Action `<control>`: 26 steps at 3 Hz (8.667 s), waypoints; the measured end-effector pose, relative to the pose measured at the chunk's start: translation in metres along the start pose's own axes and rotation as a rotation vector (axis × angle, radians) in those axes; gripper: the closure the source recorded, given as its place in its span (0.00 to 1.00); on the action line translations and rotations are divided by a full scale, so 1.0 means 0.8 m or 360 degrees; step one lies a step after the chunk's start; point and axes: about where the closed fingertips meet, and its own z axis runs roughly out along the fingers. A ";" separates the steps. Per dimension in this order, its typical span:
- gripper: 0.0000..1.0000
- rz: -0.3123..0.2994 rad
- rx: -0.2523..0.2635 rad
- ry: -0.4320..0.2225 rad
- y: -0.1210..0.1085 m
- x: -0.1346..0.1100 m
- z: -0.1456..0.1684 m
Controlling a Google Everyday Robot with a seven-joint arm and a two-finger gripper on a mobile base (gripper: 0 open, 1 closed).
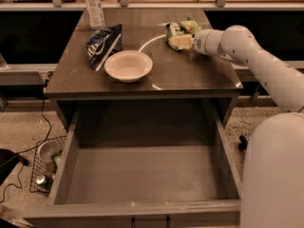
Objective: Place green jalapeno chip bag into top drawer
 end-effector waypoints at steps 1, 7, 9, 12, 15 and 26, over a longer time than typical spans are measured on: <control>0.46 0.0010 -0.0014 0.0006 0.002 -0.002 0.000; 1.00 0.0011 -0.0018 0.0009 0.005 -0.009 0.000; 1.00 0.0010 -0.0018 0.0009 0.005 -0.009 0.000; 1.00 -0.0214 0.0136 -0.0062 0.001 -0.112 -0.077; 1.00 -0.0362 0.0066 -0.0099 0.009 -0.147 -0.190; 1.00 -0.0748 -0.0709 0.0544 0.353 0.245 -0.473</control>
Offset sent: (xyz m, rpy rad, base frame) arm 0.0002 0.0017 0.0006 0.0064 0.0071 0.0063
